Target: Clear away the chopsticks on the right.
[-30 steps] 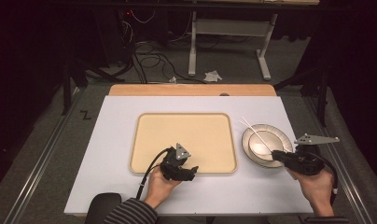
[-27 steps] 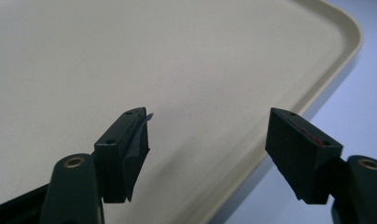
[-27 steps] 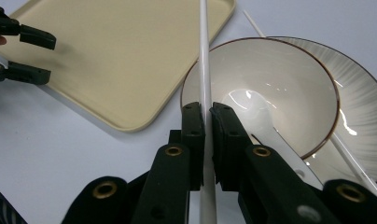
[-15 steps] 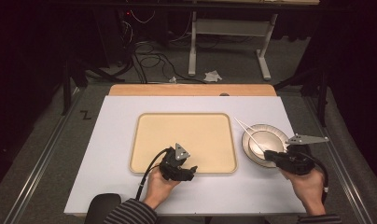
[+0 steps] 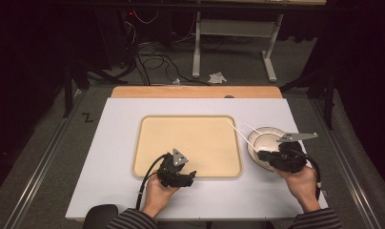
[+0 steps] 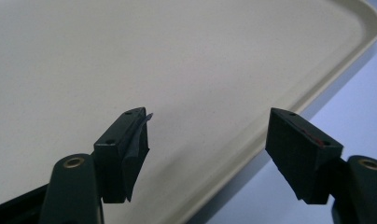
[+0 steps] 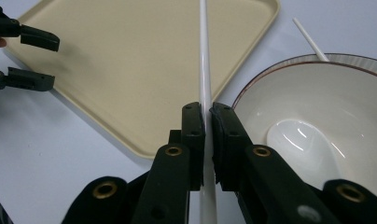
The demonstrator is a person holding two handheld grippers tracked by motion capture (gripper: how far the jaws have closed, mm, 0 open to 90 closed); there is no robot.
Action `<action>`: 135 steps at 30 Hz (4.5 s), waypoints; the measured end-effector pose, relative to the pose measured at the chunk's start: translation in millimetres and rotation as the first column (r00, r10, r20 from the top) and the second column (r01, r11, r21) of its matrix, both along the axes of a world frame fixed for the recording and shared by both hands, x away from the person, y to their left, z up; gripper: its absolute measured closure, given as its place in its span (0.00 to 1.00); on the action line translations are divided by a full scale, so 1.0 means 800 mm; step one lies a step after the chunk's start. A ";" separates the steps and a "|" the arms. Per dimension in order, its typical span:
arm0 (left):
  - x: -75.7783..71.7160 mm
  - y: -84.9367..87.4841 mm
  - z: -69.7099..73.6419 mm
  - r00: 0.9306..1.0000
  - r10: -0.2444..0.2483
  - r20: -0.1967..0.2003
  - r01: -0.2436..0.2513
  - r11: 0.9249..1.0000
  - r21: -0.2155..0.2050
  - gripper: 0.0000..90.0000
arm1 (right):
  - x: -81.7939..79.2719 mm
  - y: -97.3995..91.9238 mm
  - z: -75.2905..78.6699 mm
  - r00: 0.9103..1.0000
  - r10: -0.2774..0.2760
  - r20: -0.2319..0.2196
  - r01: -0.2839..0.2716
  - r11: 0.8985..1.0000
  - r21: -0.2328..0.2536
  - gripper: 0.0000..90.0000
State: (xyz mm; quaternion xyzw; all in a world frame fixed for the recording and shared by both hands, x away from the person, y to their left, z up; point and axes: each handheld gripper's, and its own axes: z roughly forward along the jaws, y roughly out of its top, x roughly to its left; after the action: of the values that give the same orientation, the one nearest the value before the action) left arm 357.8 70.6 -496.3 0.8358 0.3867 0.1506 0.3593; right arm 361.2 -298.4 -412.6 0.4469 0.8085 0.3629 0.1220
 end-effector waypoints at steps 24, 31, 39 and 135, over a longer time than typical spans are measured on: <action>-0.027 0.035 -0.002 0.994 0.105 -0.013 -0.105 0.994 -0.001 0.33 | 0.043 0.058 -0.009 0.994 0.107 0.021 -0.107 0.994 0.000 0.95; -0.035 0.045 -0.002 0.989 0.144 -0.017 -0.144 0.990 0.000 0.33 | 0.061 0.076 -0.020 0.992 0.127 -0.005 -0.127 0.992 -0.006 0.95; -0.044 0.059 -0.002 0.981 0.193 -0.019 -0.193 0.981 -0.008 0.33 | 0.075 0.092 -0.029 0.991 0.136 -0.016 -0.137 0.990 -0.034 0.95; -0.004 0.050 0.006 0.991 0.133 0.015 -0.133 0.991 -0.011 0.33 | 0.123 0.187 -0.095 0.991 -0.035 -0.133 -0.003 0.961 -0.275 0.82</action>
State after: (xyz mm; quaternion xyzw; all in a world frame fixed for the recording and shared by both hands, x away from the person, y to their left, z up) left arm 354.7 111.0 -491.6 0.8053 0.4394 0.1787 0.3557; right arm 459.4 -149.0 -488.8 0.4560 0.8537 0.2150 0.1301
